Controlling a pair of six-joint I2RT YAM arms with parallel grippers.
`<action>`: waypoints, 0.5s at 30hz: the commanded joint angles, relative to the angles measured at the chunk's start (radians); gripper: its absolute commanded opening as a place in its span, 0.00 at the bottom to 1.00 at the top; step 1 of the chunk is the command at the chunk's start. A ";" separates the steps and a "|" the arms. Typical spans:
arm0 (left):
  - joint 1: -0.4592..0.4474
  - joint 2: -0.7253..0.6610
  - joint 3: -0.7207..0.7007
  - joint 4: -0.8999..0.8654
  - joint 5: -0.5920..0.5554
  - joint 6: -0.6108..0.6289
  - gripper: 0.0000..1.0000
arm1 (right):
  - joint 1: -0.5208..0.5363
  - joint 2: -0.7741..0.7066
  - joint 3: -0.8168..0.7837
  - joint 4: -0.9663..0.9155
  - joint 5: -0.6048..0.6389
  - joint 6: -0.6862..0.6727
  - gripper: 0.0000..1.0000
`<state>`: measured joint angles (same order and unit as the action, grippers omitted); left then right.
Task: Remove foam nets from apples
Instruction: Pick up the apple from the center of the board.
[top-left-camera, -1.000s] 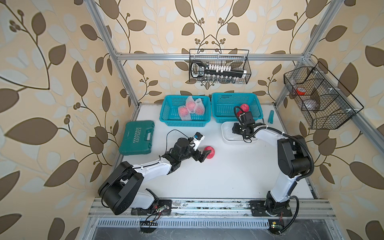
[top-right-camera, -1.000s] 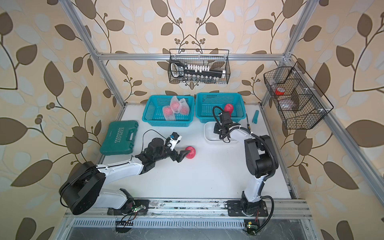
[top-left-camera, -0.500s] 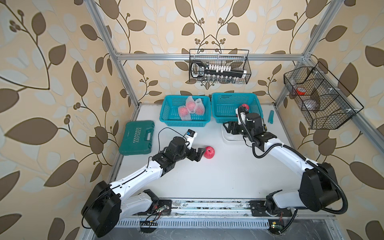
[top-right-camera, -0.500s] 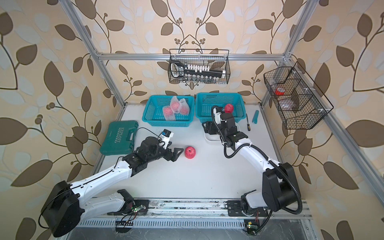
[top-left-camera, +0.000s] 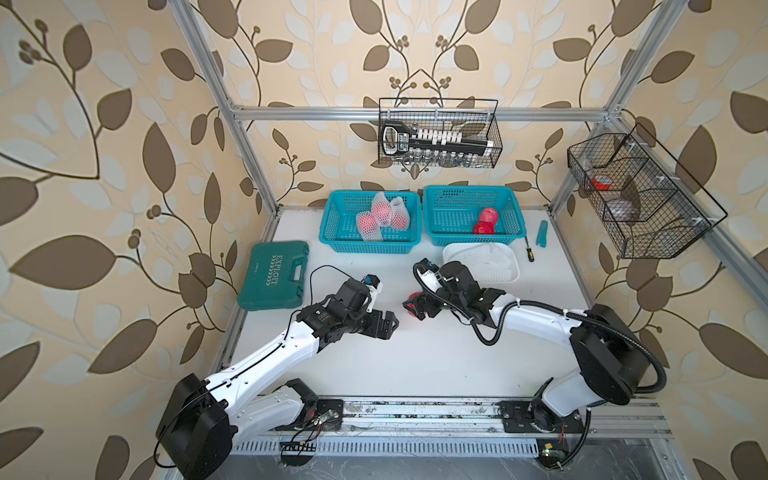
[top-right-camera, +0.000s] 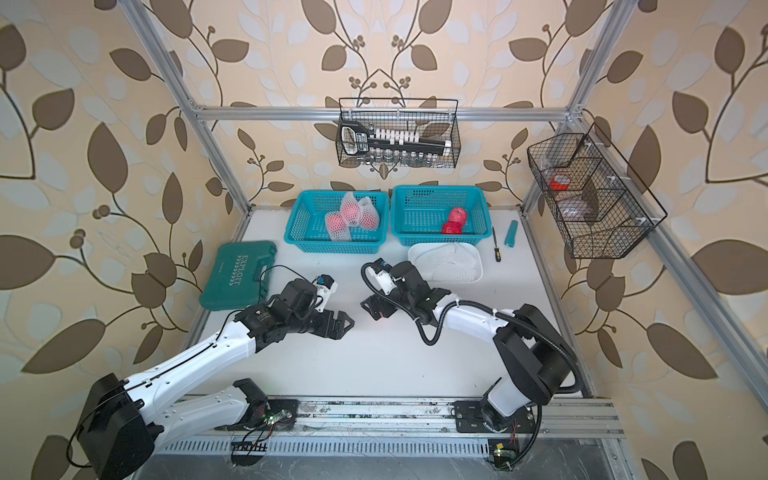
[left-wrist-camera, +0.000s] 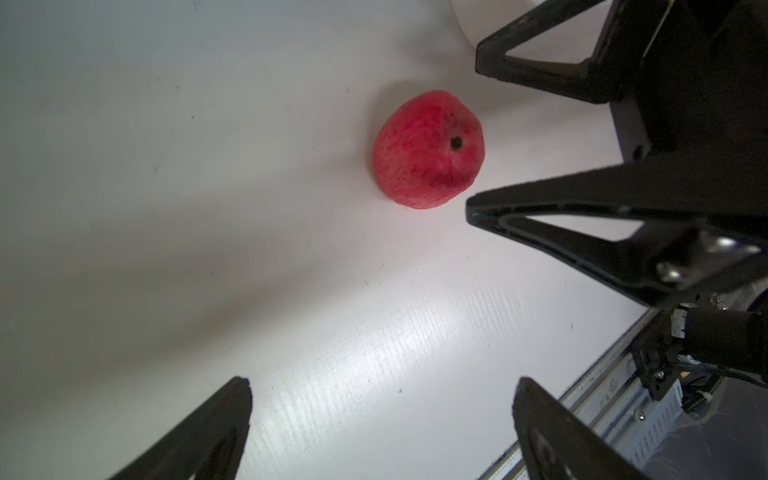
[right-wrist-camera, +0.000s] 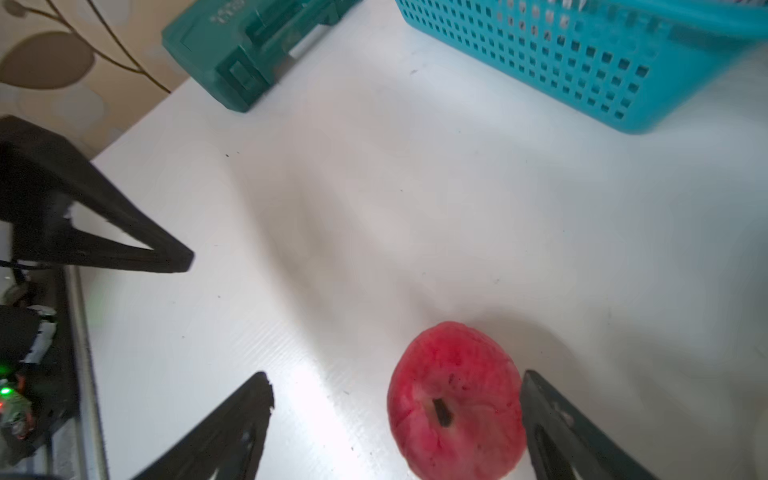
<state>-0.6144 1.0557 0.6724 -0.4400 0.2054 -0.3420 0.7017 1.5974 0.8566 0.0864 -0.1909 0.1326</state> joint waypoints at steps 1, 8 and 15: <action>0.002 0.003 -0.013 -0.004 0.009 -0.016 0.99 | 0.015 0.055 0.026 -0.023 0.063 -0.031 0.94; 0.001 0.009 -0.036 0.034 -0.010 -0.006 0.99 | 0.021 0.141 0.038 -0.035 0.065 -0.022 0.88; 0.002 0.009 -0.043 0.067 -0.050 0.006 0.99 | 0.030 0.167 0.053 -0.027 0.058 -0.013 0.68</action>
<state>-0.6144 1.0664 0.6323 -0.4118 0.1879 -0.3454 0.7250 1.7554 0.8745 0.0635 -0.1310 0.1143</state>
